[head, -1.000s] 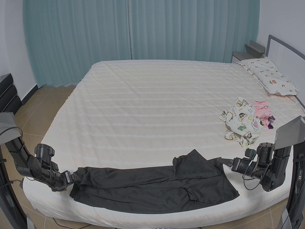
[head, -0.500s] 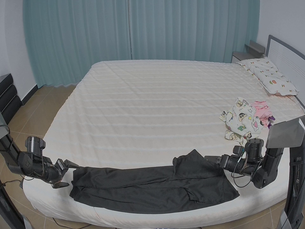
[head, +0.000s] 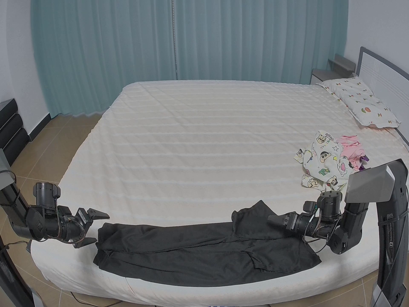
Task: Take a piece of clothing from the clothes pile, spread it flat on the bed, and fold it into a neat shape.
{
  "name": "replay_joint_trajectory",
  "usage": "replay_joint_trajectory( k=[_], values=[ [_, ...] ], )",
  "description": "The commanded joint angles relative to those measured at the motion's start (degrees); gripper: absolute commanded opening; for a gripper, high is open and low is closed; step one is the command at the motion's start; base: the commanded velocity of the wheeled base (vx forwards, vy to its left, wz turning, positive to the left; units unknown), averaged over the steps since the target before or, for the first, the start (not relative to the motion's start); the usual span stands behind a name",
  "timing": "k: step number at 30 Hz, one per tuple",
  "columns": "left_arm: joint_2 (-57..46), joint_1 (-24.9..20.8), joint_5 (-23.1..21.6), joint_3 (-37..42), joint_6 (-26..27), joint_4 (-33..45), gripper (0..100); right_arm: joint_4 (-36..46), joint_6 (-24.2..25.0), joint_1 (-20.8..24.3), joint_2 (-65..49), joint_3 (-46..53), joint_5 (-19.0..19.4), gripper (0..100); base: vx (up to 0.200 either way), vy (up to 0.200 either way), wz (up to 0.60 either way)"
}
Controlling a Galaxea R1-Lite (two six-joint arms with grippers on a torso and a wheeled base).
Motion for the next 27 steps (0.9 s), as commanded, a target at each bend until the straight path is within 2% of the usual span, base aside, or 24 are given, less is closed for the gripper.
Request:
replay_joint_trajectory(
  k=[1,10,18,27],
  values=[
    [0.68,0.03,-0.13,0.19,0.00,-0.08,100,-0.14,-0.08,-0.26,-1.53,2.11,-0.03,0,0.000,0.000,0.00],
    [0.68,0.03,-0.31,0.19,0.00,-0.08,100,-3.04,-0.43,-1.58,-6.54,8.18,0.05,0,0.000,0.000,0.00],
    [0.68,0.03,-0.40,0.19,0.00,-0.17,100,-9.81,-0.69,-2.11,-7.24,15.29,0.14,0,0.000,0.000,0.00],
    [0.77,0.03,-0.40,0.19,0.00,-0.17,100,-10.43,-3.42,-2.20,-5.49,18.99,0.14,0,0.000,0.000,0.00]
  ],
)
